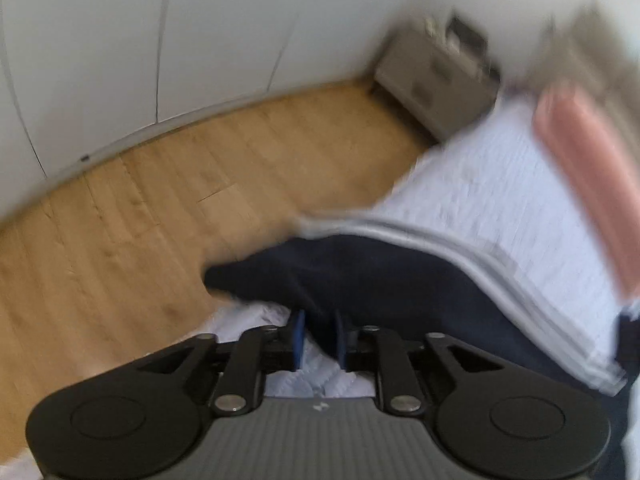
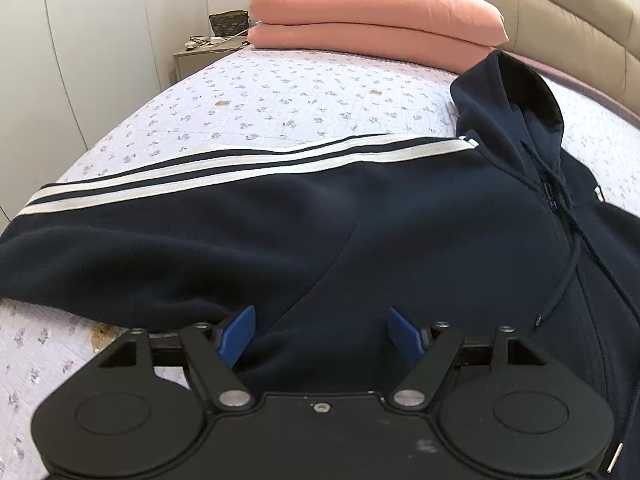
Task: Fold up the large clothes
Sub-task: 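Grasp a striped sleeve cuff with the left gripper and lift it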
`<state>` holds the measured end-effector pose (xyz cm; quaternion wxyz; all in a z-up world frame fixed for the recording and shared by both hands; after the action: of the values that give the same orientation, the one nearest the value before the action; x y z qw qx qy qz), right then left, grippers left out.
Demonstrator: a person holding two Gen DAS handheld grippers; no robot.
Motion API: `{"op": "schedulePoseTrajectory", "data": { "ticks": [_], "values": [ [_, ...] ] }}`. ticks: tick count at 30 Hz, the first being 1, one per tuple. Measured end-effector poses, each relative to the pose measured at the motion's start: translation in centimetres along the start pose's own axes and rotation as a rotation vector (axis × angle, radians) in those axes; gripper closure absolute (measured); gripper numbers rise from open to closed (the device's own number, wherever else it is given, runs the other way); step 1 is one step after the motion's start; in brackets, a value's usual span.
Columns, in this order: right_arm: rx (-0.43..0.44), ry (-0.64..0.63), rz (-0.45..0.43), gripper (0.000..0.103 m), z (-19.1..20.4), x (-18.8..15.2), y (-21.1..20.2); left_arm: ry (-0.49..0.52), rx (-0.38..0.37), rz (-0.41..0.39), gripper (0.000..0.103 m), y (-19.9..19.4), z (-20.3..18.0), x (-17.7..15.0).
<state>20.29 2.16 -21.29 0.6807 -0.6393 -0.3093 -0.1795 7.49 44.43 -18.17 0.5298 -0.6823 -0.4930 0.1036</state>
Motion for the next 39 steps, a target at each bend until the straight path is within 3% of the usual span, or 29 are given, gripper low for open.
{"op": "schedulePoseTrajectory", "data": {
  "ticks": [1, 2, 3, 4, 8, 11, 13, 14, 15, 17, 20, 26, 29, 34, 39],
  "values": [
    [0.003, 0.008, 0.0, 0.014, -0.2, 0.0, 0.0, -0.042, -0.018, 0.008, 0.057, -0.2, 0.5, 0.4],
    [0.005, 0.017, 0.002, 0.013, -0.2, -0.1, 0.1, -0.08, -0.041, 0.017, 0.026, -0.3, 0.8, 0.5],
    [0.007, 0.025, 0.004, 0.012, -0.3, 0.0, 0.1, -0.112, -0.07, 0.03, 0.013, -0.2, 1.1, 0.8],
    [0.007, 0.031, 0.006, 0.011, -0.4, 0.0, 0.2, -0.138, -0.085, 0.039, 0.007, 0.0, 1.2, 0.9],
    [-0.012, 0.018, -0.003, 0.011, -0.2, 0.1, -0.1, -0.103, -0.026, 0.047, 0.007, 1.6, 0.9, 1.0],
    [-0.072, -0.079, -0.038, 0.011, 1.2, -0.3, -0.6, -0.184, 0.002, 0.041, 0.006, 3.8, 2.9, 1.1],
    [-0.111, -0.169, -0.048, 0.011, 2.0, -0.6, -0.8, -0.301, -0.037, 0.029, 0.013, 5.1, 3.9, 1.3],
    [-0.122, -0.186, -0.047, 0.011, 2.2, -0.8, -1.0, -0.341, -0.053, 0.009, 0.03, 5.4, 4.2, 1.4],
    [-0.12, -0.176, -0.04, 0.011, 2.1, -0.9, -1.1, -0.38, -0.077, -0.022, 0.039, 5.6, 4.4, 1.7],
    [-0.1, -0.13, -0.016, 0.011, 1.5, -1.1, -1.3, -0.396, -0.091, -0.072, 0.09, 5.5, 3.8, 2.5],
    [-0.069, -0.084, 0.035, 0.011, 0.8, -1.3, -1.5, -0.324, -0.07, -0.149, 0.092, 4.1, 1.4, 4.4],
    [-0.007, -0.037, 0.122, 0.006, 0.5, -1.8, -1.6, -0.195, -0.173, -0.307, 0.093, -2.2, -4.2, 7.5],
    [0.055, -0.071, 0.145, 0.006, 0.2, -1.3, -1.7, -0.096, -0.22, -0.367, 0.093, -5.6, -8.3, 8.1],
    [0.154, 0.051, 0.113, 0.006, -4.0, 0.6, -3.4, 0.083, -0.326, -0.464, 0.093, -12.2, -17.2, 6.1],
    [0.158, 0.15, 0.045, 0.006, -10.6, 1.1, -6.4, 0.236, -0.468, -0.486, 0.093, -16.9, -27.5, 0.8]
  ]
}}
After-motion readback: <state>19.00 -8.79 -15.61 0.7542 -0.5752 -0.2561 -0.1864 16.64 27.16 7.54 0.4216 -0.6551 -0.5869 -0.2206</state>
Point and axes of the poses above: each gripper's, at about its wrist camera, not at the fingertips, and y roughly the way its jaws point, z to its left, x to its top, the point moved 4 cm from there along y, roughly the way its jaws point, and after that the axes turned 3 degrees about -y, right-handed, at the moved point
